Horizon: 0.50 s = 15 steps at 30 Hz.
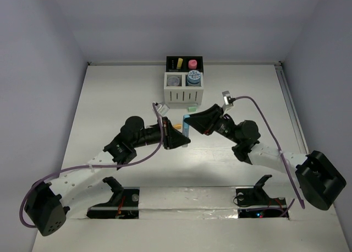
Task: Sort the stationery into containers
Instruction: Close the pen cap on the pen.
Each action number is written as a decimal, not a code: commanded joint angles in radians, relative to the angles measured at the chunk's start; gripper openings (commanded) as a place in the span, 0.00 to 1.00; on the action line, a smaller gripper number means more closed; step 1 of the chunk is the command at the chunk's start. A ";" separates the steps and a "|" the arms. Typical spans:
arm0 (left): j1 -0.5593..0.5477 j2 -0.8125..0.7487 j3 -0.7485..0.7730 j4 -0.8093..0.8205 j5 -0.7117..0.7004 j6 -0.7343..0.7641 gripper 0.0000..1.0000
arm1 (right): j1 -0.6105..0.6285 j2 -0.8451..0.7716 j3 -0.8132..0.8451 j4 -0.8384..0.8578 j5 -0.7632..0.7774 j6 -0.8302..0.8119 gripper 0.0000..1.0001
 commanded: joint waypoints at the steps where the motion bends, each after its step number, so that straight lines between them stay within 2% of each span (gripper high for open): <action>1: 0.066 -0.066 0.209 0.451 -0.153 0.007 0.00 | 0.087 0.050 -0.121 -0.284 -0.270 -0.062 0.00; 15: 0.152 -0.069 0.284 0.451 -0.055 -0.051 0.00 | 0.107 0.076 -0.172 -0.267 -0.267 -0.041 0.00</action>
